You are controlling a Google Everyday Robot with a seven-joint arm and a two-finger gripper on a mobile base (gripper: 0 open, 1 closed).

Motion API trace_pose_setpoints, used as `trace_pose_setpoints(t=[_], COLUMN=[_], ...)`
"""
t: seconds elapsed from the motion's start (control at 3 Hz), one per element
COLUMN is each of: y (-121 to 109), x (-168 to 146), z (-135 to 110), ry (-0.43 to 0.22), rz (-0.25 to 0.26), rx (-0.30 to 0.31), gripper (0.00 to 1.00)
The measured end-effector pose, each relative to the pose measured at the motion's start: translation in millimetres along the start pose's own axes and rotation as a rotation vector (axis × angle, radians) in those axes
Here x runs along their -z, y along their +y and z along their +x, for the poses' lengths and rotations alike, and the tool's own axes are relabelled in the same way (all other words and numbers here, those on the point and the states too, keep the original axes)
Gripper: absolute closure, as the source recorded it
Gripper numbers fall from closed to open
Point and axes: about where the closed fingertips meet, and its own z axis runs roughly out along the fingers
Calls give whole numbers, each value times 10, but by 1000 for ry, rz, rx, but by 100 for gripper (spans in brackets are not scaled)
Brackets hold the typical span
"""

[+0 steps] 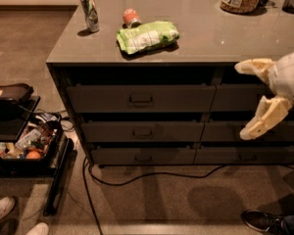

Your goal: Open bottom drawer

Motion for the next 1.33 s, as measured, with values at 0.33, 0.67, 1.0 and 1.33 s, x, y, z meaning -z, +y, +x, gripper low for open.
trace_pose_setpoints(t=[0.33,0.67,1.0,1.33], y=[212,225,224,234], x=[-198,-377,-377,-397], z=[-18,-184,-185,-330], ry=[-341,-513,-514,-685], rz=[-113,-178,-178,-174], rx=[7,-23,-24,-29], gripper=[0,0,0,0])
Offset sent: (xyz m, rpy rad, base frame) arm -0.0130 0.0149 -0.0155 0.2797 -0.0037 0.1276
